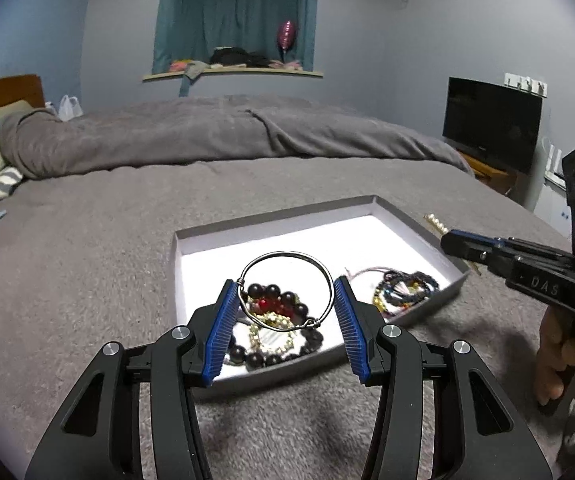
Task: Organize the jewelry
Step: 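Carry the silver hoop and pearl hairpin into the tray and release both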
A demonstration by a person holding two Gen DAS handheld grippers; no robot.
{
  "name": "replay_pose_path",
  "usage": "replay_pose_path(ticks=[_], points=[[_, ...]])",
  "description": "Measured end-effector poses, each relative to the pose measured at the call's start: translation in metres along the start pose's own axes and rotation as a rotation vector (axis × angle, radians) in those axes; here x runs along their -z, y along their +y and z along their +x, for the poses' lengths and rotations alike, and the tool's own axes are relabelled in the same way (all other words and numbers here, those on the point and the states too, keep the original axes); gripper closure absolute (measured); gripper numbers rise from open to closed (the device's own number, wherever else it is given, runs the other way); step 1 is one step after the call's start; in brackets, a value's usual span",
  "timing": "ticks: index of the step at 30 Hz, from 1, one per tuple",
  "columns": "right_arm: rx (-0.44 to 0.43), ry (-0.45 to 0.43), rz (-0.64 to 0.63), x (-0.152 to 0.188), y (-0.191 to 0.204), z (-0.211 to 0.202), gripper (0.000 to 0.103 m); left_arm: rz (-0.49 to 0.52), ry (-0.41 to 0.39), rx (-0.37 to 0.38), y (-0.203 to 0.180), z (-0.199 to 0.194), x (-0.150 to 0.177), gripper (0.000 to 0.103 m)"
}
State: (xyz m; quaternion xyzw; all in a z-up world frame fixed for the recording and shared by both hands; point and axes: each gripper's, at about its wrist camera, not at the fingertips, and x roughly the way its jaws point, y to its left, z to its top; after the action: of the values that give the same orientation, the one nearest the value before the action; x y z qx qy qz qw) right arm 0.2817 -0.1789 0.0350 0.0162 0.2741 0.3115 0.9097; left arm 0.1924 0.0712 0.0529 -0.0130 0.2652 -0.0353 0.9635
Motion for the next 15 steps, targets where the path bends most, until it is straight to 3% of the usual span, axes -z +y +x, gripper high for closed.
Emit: replay_pose_path(ticks=[6, 15], points=[[0.029, -0.002, 0.036, -0.004, -0.009, 0.018, 0.095, -0.008, -0.01, -0.007, 0.0, 0.017, -0.003, 0.053], [0.083, 0.037, 0.062, -0.004, -0.026, 0.045, 0.095, -0.009, 0.066, 0.007, 0.002, 0.056, 0.002, 0.053]])
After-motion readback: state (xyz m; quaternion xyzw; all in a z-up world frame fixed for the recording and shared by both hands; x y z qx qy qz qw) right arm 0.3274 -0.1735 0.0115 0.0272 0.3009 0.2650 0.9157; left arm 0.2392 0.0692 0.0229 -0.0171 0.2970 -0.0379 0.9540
